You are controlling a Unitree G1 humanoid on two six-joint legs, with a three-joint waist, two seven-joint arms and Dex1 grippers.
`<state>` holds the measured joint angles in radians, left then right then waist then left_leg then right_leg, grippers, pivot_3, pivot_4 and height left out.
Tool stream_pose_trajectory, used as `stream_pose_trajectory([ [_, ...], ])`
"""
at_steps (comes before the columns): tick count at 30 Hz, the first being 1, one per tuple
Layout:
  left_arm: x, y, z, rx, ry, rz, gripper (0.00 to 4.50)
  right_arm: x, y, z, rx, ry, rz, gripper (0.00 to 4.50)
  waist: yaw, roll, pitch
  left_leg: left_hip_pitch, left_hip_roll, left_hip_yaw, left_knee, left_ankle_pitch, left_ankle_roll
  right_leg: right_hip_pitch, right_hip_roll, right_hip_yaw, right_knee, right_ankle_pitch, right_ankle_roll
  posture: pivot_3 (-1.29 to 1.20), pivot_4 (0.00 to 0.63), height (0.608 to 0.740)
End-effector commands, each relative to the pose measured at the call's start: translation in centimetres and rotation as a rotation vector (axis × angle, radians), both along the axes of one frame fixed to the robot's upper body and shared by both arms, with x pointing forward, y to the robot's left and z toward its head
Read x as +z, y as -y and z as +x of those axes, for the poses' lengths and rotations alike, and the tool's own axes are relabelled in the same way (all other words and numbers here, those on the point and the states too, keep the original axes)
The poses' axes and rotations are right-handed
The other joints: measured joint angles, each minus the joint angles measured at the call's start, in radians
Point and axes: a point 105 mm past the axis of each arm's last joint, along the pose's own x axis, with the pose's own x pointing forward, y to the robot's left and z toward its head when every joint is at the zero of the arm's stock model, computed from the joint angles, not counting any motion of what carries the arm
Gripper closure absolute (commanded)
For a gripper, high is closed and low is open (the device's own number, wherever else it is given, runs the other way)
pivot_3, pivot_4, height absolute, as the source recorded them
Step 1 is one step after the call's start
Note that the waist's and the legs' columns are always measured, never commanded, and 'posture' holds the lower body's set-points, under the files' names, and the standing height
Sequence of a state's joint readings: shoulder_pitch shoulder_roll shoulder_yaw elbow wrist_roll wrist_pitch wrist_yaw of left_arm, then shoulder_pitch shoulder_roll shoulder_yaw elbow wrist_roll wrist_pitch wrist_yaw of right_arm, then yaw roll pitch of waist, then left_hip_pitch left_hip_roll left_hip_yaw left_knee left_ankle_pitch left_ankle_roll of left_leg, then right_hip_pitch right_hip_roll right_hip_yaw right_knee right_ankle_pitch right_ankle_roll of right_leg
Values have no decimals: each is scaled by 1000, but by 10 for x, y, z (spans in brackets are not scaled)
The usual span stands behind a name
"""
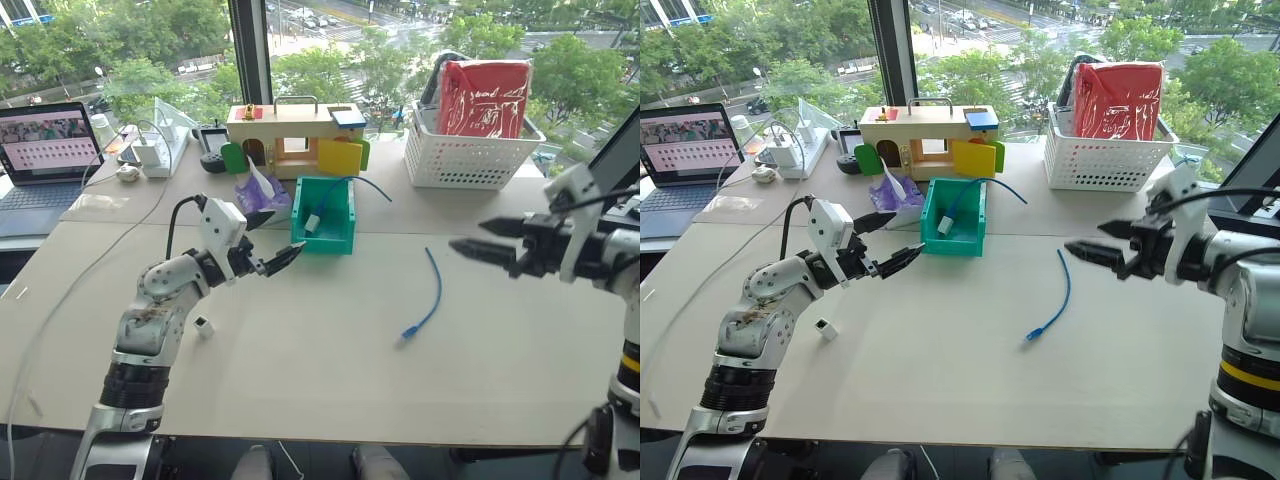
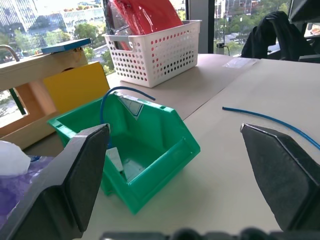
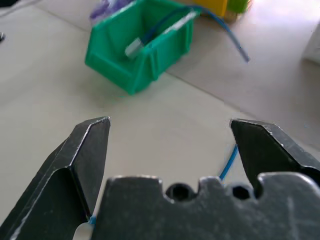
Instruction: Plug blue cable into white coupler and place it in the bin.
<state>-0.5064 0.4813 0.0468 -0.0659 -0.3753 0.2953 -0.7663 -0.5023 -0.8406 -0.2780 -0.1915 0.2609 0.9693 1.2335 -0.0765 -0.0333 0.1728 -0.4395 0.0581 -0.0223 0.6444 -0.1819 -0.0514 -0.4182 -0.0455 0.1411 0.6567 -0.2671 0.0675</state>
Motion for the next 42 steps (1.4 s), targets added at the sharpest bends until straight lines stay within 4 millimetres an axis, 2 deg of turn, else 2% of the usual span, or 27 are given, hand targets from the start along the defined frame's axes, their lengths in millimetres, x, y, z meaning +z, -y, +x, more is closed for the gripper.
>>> stream_pose_trajectory([
  [1, 14, 3, -4, -18, 66, 3, 0, -19, -3, -9, 253, 50, -184, 60, -1, 0, 0, 0, 0, 0, 0, 0, 0, 0, 0, 0, 0, 0, 0, 0, 150, 714],
  [5, 13, 4, -5, -21, 66, 6, 0, -55, -1, -12, 412, 27, -341, 60, 5, 0, 0, 0, 0, 0, 0, 0, 0, 0, 0, 0, 1, 0, 0, 0, 150, 714],
  [9, 13, 2, -7, -11, 68, 7, 0, -77, -3, -11, 546, 46, -435, 60, 7, 0, 0, 0, 0, 0, 0, 1, -1, 0, 0, 0, 1, 0, 0, 0, 150, 714],
  [15, 11, -1, -10, 9, 60, 5, 0, -88, -15, -1, 642, 90, -442, 60, 6, 0, 0, 0, 0, -1, 0, 1, -1, 0, 0, 0, 2, 1, -1, 0, 150, 714],
  [20, 10, 0, -15, 17, 55, 0, 0, -87, -21, 10, 660, 130, -440, 60, 12, 0, 0, 1, 0, -1, 0, 2, -2, 0, 0, 0, 2, 1, -1, 0, 150, 714],
  [29, 12, -4, -14, 36, 59, 7, 0, -106, -27, 17, 684, 96, -449, 60, 14, 0, 0, 1, 0, -1, 1, 2, -2, 0, 0, -1, 3, 1, -1, 0, 150, 714],
  [33, 7, -10, -12, 49, 52, 9, 0, -112, -30, 20, 659, 88, -421, 989, 7, 0, 0, 4, 0, -2, 1, 2, -3, 4, 0, -1, 4, 1, -2, 0, 150, 714],
  [36, 6, -11, -12, 52, 51, 10, 0, -116, -28, 19, 622, 19, -388, 2045, 4, 0, 0, 16, 0, -2, 0, 2, -3, 15, 1, -1, 2, 1, -1, 0, 150, 714],
  [42, 5, -16, -12, 62, 54, 14, 0, -118, -26, 23, 559, -18, -387, 4034, 7, 0, 0, 17, 0, -2, 0, 2, -3, 17, 1, -1, 2, 0, -1, 0, 150, 714],
])
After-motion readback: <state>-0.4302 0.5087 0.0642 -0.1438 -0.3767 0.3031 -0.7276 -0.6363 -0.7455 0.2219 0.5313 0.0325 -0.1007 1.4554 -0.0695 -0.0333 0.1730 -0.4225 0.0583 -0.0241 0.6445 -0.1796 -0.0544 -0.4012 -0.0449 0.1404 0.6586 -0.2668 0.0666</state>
